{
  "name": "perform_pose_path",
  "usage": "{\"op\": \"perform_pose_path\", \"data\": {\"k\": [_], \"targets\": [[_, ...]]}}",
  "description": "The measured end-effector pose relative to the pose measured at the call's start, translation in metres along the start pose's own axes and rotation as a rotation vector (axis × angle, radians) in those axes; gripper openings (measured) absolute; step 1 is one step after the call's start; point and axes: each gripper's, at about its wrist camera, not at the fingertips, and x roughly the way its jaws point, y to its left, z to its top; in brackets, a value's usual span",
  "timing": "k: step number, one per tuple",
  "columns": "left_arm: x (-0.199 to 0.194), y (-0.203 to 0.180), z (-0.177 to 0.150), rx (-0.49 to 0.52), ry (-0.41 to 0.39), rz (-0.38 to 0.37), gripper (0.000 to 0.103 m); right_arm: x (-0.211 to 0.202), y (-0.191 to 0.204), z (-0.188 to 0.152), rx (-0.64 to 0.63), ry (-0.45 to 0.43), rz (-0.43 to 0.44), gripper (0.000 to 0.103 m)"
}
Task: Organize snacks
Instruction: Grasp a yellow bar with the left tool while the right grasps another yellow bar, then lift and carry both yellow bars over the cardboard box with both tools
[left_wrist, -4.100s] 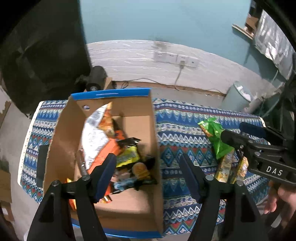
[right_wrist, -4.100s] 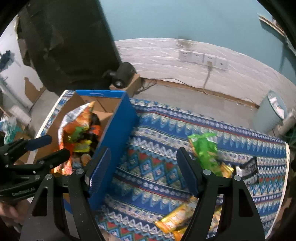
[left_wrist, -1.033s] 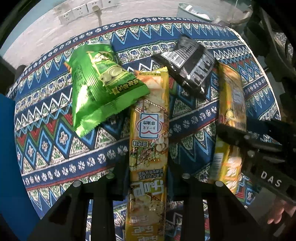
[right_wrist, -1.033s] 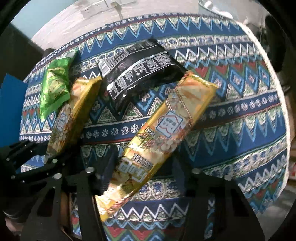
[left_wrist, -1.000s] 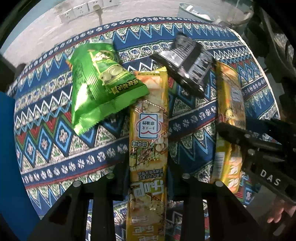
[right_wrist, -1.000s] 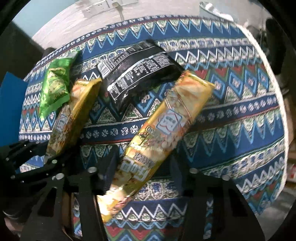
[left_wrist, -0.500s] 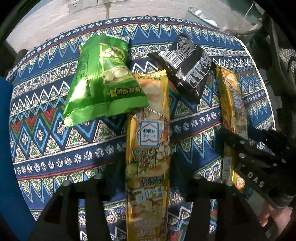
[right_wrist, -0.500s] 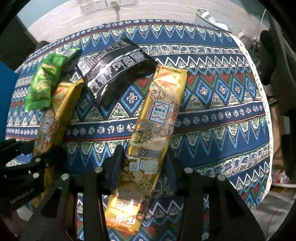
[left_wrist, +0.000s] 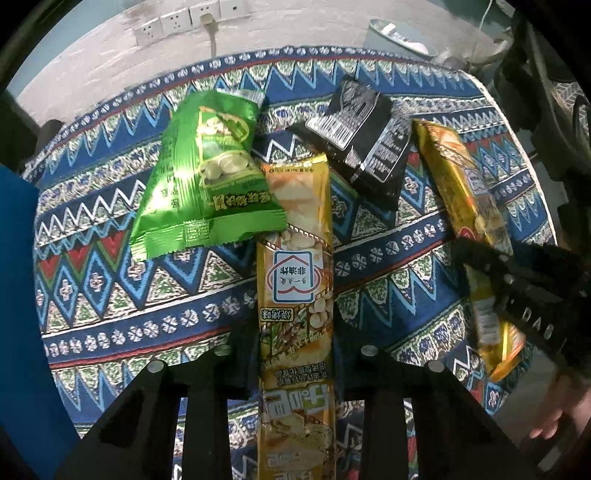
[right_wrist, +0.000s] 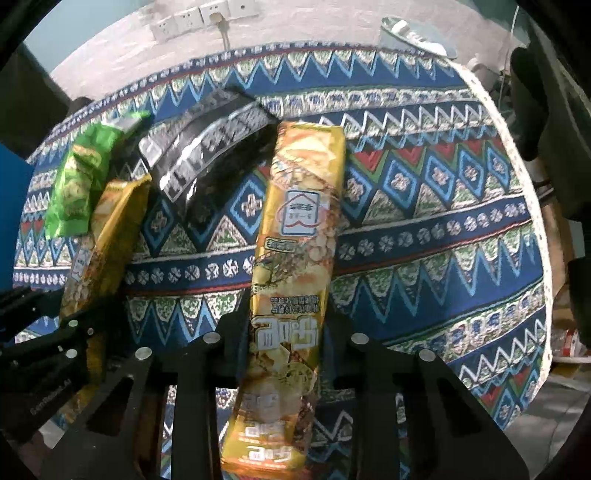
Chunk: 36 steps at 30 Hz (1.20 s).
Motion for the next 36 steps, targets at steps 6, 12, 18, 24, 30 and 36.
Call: {"op": "perform_pose_path", "data": {"k": [6, 12, 18, 24, 30, 36], "targets": [[-0.03, 0.001, -0.002, 0.003, -0.06, -0.017, 0.031, -0.034, -0.003, 0.009, 0.012, -0.057, 0.016, 0.029], [-0.061, 0.008, -0.006, 0.002, -0.115, -0.057, 0.031, -0.059, -0.01, 0.003, 0.01, -0.101, 0.036, 0.029], [-0.093, 0.012, -0.014, 0.01, -0.177, -0.072, 0.031, -0.083, 0.002, 0.0, -0.011, -0.156, 0.045, 0.029], [-0.113, 0.021, -0.016, -0.01, -0.216, -0.057, 0.031, -0.1, 0.018, 0.001, -0.046, -0.206, 0.055, 0.029], [-0.137, 0.037, -0.018, -0.028, -0.282, -0.001, 0.031, -0.121, 0.03, 0.003, -0.066, -0.249, 0.072, 0.029], [-0.155, 0.056, -0.017, -0.058, -0.314, 0.032, 0.031, -0.137, 0.044, 0.008, -0.089, -0.29, 0.098, 0.029]]}}
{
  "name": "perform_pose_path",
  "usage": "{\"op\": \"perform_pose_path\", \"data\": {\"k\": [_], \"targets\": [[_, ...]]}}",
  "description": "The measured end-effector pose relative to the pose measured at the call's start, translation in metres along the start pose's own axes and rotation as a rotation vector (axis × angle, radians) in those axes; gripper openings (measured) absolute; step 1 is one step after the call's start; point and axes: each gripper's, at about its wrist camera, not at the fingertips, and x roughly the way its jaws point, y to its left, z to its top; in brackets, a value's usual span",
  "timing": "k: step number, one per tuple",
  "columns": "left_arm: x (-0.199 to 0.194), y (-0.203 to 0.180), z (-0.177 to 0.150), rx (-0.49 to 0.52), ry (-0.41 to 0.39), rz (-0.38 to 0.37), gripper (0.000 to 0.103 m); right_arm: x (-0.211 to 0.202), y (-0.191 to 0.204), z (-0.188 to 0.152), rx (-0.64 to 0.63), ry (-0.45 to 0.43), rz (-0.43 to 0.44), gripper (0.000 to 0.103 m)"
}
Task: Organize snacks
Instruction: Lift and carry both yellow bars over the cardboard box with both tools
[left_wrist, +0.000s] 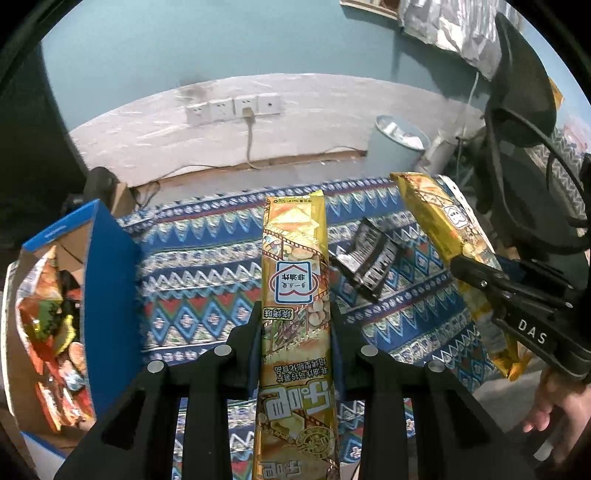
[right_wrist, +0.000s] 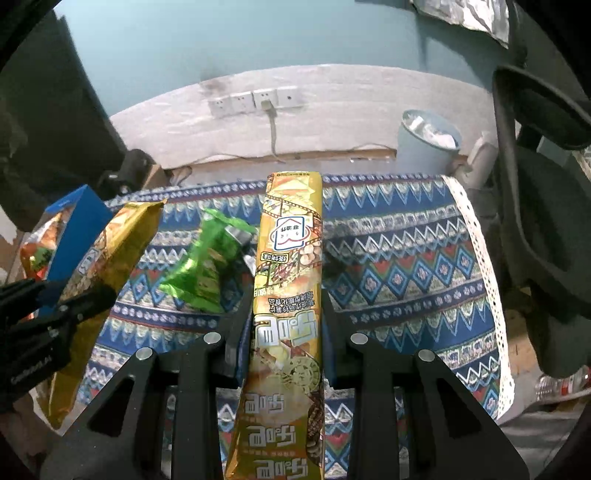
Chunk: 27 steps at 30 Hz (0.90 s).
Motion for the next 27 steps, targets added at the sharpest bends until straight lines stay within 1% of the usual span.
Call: {"op": "perform_pose_path", "data": {"k": [9, 17, 27], "targets": [[-0.025, 0.032, 0.005, -0.028, -0.055, 0.068, 0.031, -0.002, 0.033, 0.016, -0.045, -0.031, 0.056, 0.029], [-0.04, 0.065, 0.002, -0.068, -0.075, 0.1, 0.031, -0.012, 0.082, 0.033, -0.112, -0.068, 0.117, 0.029], [-0.06, 0.119, -0.008, -0.154, -0.095, 0.13, 0.031, -0.011, 0.147, 0.044, -0.206, -0.066, 0.18, 0.029]]}}
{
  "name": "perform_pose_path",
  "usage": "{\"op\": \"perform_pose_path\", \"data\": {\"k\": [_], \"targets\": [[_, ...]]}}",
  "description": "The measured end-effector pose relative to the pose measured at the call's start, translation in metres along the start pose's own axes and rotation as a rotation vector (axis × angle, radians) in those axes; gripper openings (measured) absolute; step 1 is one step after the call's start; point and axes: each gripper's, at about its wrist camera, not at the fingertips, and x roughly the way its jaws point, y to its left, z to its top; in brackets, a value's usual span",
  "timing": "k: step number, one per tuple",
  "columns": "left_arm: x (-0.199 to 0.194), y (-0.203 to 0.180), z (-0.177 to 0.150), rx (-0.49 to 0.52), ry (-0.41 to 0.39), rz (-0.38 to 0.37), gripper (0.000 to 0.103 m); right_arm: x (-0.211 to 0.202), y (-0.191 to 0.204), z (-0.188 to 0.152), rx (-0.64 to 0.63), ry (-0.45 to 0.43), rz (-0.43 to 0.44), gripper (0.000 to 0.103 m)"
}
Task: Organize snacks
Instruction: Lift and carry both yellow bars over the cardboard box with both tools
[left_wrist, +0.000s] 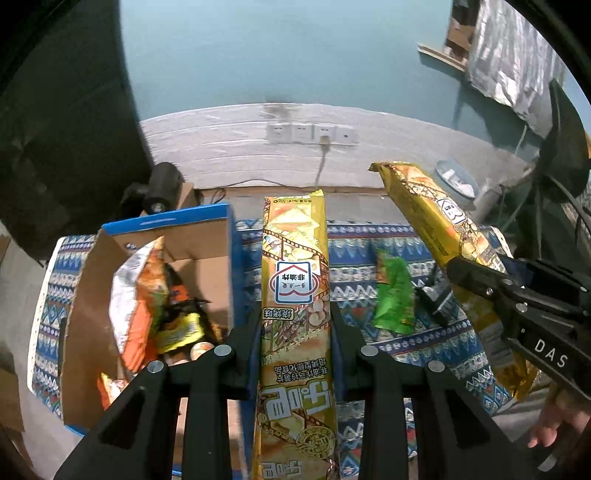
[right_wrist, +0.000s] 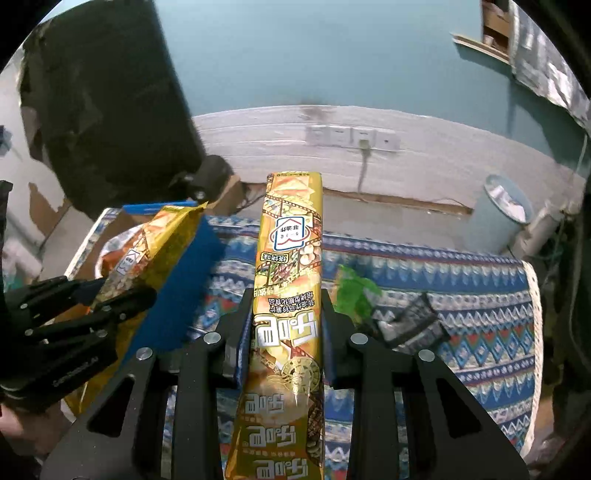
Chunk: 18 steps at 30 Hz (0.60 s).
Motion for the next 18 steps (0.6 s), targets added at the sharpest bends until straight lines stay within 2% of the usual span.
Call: {"op": "perform_pose_path", "data": {"k": [18], "targets": [[-0.005, 0.101, -0.005, -0.161, -0.002, 0.057, 0.031, 0.04, 0.095, 0.033, -0.113, 0.032, 0.114, 0.029]]}}
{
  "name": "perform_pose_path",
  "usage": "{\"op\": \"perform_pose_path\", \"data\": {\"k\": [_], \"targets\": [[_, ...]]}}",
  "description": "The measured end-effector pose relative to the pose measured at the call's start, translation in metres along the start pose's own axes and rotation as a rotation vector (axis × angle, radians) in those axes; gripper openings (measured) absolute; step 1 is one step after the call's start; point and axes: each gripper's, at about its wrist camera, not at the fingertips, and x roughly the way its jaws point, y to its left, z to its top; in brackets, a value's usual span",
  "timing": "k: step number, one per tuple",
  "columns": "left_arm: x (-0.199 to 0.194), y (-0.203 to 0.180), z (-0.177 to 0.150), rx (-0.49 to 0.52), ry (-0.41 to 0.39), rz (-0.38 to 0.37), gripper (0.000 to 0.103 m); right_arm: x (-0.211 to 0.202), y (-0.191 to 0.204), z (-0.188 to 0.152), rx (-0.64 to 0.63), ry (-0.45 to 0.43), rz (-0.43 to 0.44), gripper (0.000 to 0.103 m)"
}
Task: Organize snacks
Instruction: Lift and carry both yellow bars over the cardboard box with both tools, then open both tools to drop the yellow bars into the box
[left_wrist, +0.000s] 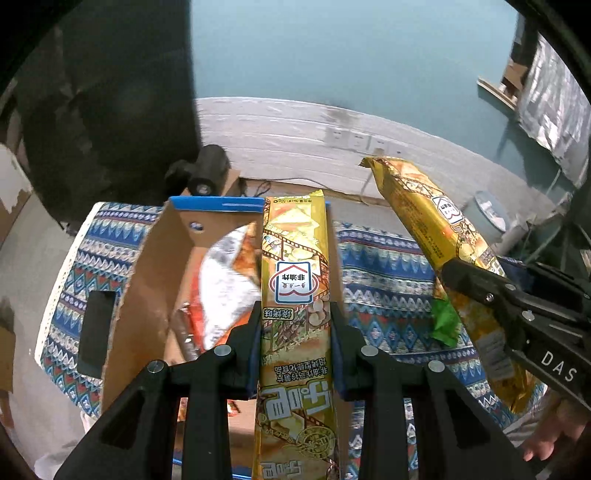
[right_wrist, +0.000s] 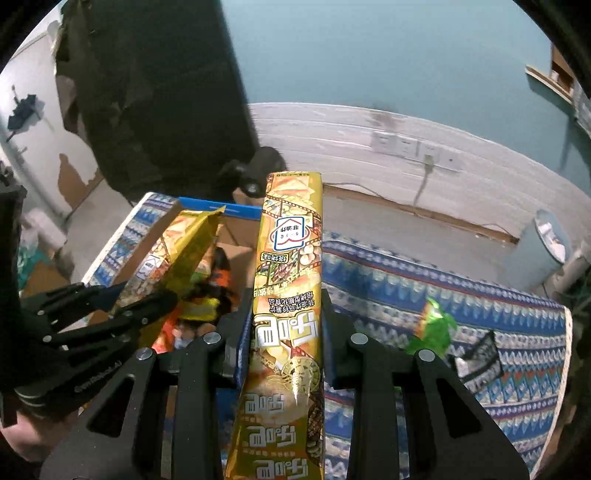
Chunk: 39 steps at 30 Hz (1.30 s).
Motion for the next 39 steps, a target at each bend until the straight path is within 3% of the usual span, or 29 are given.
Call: {"op": "perform_pose_path", "data": {"k": [13, 28, 31, 34, 39], "targets": [[0.013, 0.063, -0.002, -0.095, 0.026, 0.051, 0.031, 0.052, 0.058, 0.023, -0.047, 0.057, 0.064, 0.029], [0.036, 0.102, -0.009, -0.181, 0.094, 0.08, 0.032, 0.094, 0.069, 0.025, -0.015, 0.128, 0.086, 0.03], [0.034, 0.1, -0.009, -0.184, 0.089, 0.085, 0.04, 0.089, 0.068, 0.027, -0.005, 0.112, 0.086, 0.03], [0.029, 0.096, -0.007, -0.174, 0.069, 0.095, 0.058, 0.081, 0.066, 0.03, 0.004, 0.1, 0.101, 0.043], [0.022, 0.086, -0.006, -0.154, 0.059, 0.084, 0.062, 0.071, 0.061, 0.03, 0.01, 0.086, 0.094, 0.051]]}}
